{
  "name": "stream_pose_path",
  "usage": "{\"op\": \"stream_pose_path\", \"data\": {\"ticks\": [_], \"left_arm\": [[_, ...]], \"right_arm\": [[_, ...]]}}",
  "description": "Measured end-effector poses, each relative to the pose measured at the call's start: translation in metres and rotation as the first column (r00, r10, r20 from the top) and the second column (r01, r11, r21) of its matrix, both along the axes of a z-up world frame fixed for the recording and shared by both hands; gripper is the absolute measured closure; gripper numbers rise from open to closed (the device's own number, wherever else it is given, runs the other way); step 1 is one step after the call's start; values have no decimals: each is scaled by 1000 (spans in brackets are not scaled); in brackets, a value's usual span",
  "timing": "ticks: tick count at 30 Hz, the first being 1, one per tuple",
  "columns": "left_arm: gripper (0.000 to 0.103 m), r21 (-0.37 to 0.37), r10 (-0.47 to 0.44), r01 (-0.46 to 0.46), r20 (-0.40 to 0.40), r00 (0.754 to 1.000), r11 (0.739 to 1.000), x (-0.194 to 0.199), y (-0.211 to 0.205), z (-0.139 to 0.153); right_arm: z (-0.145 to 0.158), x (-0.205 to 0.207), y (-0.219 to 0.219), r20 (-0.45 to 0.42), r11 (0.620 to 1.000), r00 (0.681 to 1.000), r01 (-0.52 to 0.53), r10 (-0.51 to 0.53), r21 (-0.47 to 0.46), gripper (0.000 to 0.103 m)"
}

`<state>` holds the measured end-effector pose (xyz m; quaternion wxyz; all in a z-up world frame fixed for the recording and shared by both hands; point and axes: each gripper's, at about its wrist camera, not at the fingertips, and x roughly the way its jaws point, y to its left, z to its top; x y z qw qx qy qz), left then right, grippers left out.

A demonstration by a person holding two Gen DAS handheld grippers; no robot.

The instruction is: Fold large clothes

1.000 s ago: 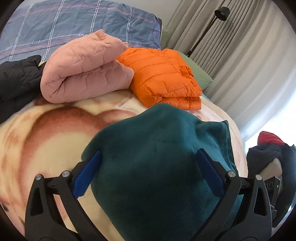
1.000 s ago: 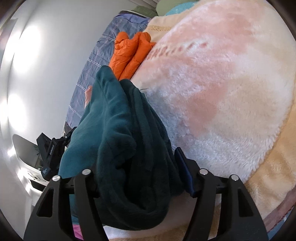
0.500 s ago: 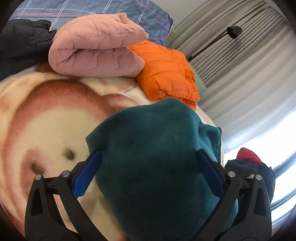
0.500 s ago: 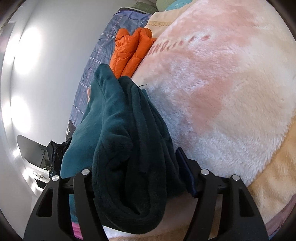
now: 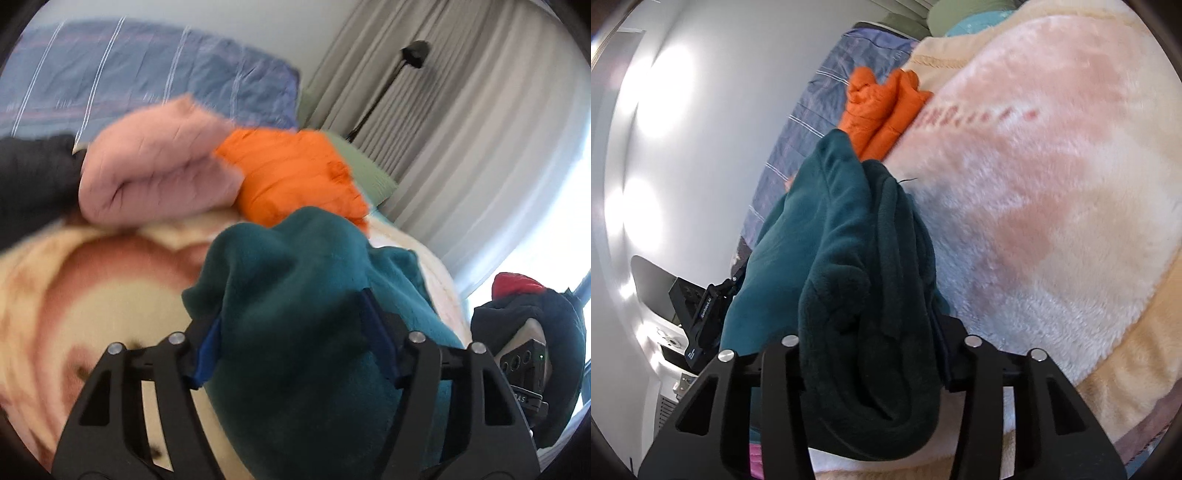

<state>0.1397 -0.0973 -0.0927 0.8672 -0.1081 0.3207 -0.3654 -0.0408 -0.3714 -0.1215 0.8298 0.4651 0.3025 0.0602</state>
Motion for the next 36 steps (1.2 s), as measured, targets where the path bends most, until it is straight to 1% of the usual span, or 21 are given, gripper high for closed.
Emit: {"op": "stream_pose_path", "data": {"ticks": [2,4,5,8,10,12,14,17,18,20,21,22,23,25,28,29,31,32,33,35,36], "left_arm": [[37,-23,-8,9,32,999,1000,-8,-6,17],[38,-23,-12,13,61,998,1000,-11,-16,31],[39,-19,-20,21,85,996,1000,-14,-25,42],[47,-8,-52,54,151,987,999,-16,-58,74],[56,8,-80,80,204,976,997,-17,-81,95],[56,33,-121,117,227,966,993,-11,-109,109],[56,69,-147,136,201,969,988,3,-135,109],[60,159,-172,149,139,975,976,14,-160,79],[57,188,-191,166,125,974,968,14,-165,65],[33,266,-183,150,104,978,952,12,-173,39],[17,287,-149,112,114,982,951,9,-172,28],[12,240,-126,91,136,983,967,6,-162,25],[11,212,-126,99,120,985,972,6,-156,24],[6,165,-93,83,57,994,983,10,-138,23],[2,113,-43,39,30,999,993,16,-115,23],[2,89,-29,29,-6,1000,996,23,-106,17],[2,46,-24,30,-130,991,999,41,-99,0],[2,0,-40,41,-243,969,999,52,-96,-17],[2,-89,-79,52,-332,940,995,61,-93,-32],[2,-248,-157,46,-450,879,968,71,-91,-59],[2,-288,-186,50,-467,864,956,72,-93,-66]], "right_arm": [[6,-5,-4,26,1000,1000,-3,4,-2,59],[15,-9,-9,54,1000,999,-2,3,-18,60],[21,-11,-14,68,1000,998,3,-1,-27,60],[33,-13,-29,95,999,995,21,-17,-37,60],[44,-13,-46,125,998,991,48,-44,-36,60],[54,-12,-63,154,994,985,89,-79,-64,60],[52,-9,-84,129,989,984,133,-125,-57,60],[33,-8,-99,53,983,984,172,-169,-71,60],[19,-6,-103,15,985,987,162,-162,-59,59],[1,-3,-103,13,992,992,125,-125,5,56],[1,-4,-100,33,992,992,124,-123,-19,56],[7,-5,-96,38,988,990,135,-132,-81,56],[9,-4,-93,37,984,990,139,-136,-111,56],[7,1,-94,33,984,989,146,-143,-106,55],[2,4,-99,35,986,989,148,-146,-81,53],[0,5,-101,35,985,988,151,-148,-80,52],[-1,4,-102,40,985,988,154,-151,-84,51],[-2,4,-101,43,984,988,155,-152,-85,50],[-3,5,-101,42,984,987,156,-153,-86,49],[-4,0,-100,38,983,987,162,-159,-91,48],[-5,-5,-99,35,982,987,162,-160,-92,46]]}}
